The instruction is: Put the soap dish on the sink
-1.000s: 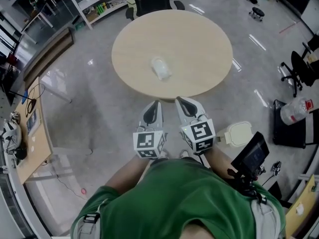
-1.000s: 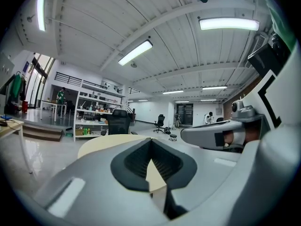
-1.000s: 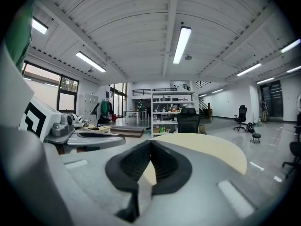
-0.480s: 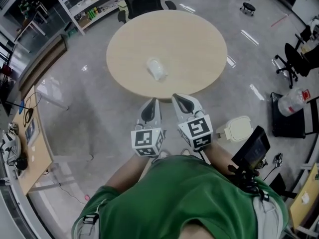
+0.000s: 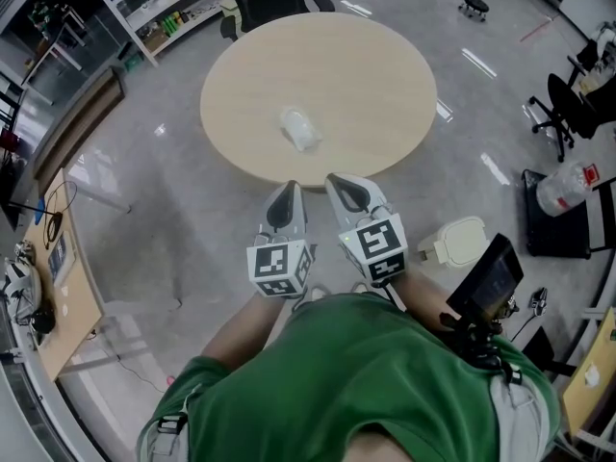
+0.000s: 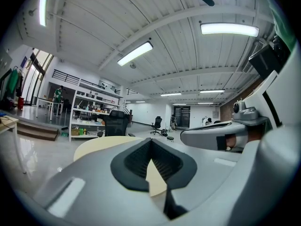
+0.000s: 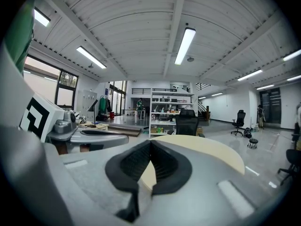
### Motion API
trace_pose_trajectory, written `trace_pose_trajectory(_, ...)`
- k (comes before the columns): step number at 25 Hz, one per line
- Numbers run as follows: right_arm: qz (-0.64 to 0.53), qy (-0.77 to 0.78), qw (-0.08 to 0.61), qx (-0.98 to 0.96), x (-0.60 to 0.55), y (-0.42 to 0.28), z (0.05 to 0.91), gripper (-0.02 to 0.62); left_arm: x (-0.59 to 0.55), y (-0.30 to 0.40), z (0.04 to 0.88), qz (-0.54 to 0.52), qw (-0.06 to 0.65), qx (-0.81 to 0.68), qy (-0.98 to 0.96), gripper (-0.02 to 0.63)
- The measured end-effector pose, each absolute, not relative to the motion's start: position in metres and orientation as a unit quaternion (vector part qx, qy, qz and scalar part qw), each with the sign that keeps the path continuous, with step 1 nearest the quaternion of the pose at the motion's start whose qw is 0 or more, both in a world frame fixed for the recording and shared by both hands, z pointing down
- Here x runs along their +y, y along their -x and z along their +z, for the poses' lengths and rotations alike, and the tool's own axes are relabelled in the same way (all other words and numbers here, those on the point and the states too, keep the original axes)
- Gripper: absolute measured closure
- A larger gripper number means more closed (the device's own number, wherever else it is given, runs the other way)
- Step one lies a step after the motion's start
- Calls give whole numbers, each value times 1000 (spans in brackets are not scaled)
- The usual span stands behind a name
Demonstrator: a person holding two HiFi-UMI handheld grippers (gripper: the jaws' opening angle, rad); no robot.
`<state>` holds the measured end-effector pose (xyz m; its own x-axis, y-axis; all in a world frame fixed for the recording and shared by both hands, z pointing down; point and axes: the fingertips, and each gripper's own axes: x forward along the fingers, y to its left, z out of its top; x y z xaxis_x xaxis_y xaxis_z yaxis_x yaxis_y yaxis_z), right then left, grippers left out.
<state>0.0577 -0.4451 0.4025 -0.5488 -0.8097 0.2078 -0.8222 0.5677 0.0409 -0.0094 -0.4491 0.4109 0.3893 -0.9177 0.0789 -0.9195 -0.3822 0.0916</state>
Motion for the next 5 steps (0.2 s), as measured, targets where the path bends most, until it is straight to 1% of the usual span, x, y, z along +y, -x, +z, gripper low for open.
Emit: trace_pose_trajectory(5,30,-459,102,-882,-448,-54,401,594,-452,12,411,7,65,-555,-830,600)
